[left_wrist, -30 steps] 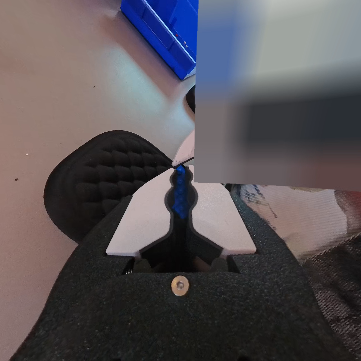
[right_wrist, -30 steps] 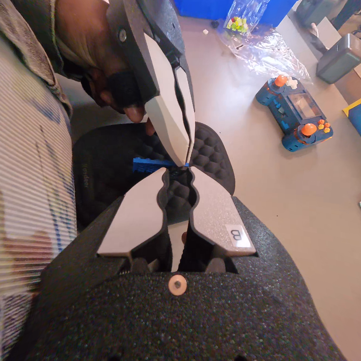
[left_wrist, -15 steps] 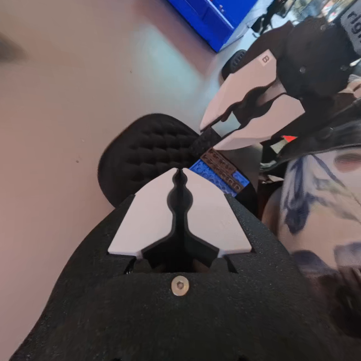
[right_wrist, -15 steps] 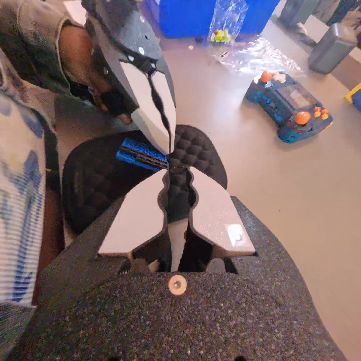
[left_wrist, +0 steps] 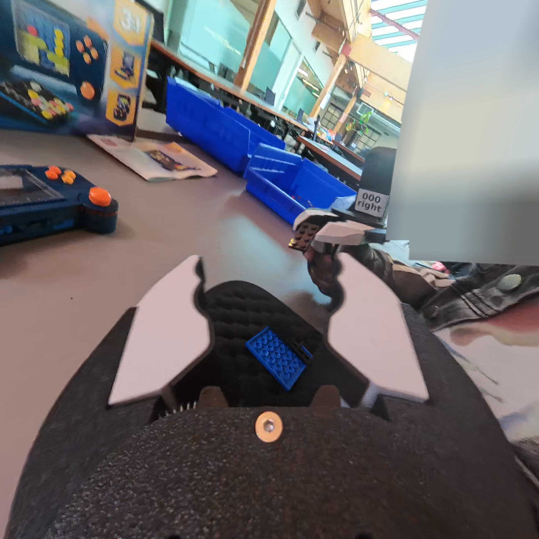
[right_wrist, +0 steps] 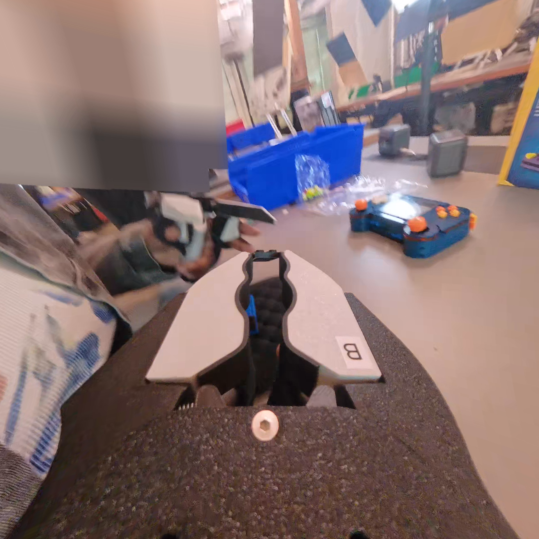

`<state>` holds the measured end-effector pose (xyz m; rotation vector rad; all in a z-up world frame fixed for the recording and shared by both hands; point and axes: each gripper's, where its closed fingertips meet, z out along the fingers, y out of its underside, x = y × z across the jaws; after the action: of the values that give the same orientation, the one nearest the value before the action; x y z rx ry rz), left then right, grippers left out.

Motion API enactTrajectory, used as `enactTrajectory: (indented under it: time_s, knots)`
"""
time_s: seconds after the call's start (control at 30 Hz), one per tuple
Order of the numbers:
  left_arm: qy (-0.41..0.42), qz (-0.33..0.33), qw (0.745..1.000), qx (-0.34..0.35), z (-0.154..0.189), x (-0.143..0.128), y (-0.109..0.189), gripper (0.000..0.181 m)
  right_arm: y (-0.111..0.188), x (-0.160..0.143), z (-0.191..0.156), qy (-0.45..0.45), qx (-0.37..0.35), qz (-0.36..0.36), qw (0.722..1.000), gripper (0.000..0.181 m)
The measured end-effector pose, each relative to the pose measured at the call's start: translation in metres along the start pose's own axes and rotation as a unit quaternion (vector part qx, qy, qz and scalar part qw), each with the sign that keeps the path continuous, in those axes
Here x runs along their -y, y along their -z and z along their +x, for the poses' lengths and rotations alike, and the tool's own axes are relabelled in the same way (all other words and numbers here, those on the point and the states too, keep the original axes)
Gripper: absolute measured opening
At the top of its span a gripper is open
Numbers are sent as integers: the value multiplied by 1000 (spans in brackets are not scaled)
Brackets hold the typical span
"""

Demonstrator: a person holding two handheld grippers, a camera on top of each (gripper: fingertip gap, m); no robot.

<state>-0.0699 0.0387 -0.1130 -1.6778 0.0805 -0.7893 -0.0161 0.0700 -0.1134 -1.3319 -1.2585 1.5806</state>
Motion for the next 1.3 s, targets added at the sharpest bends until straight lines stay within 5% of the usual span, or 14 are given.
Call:
enactTrajectory:
  time_s: [0.1, 0.13, 0.3, 0.47, 0.67, 0.87, 1.03, 1.3]
  knots:
    - [-79, 78, 994, 18, 11, 16, -5, 124, 3, 16, -3, -92, 53, 71, 992, 17]
    - [-114, 101, 988, 12, 20, 20, -6, 126, 4, 19, -3, -118, 73, 89, 986, 17]
    - [-154, 93, 984, -1, 42, 18, -17, 100, 10, 26, -6, -188, 134, 144, 962, 17]
    - [-150, 105, 982, 38, 44, 22, -26, 63, 12, 27, -21, -133, 163, 145, 967, 17]
    - [-127, 127, 984, -2, 69, 21, -29, 56, 18, 35, -29, -70, 156, 180, 969, 17]
    - [-134, 77, 988, -15, 80, 3, -38, 51, 23, 38, -42, -74, 197, 190, 959, 17]
    - [-86, 126, 987, -43, 91, 17, -37, 42, 24, 37, -46, -87, 216, 179, 956, 17]
    - [-94, 98, 990, -36, 88, 11, -43, 37, 24, 36, -45, -103, 221, 175, 954, 17]
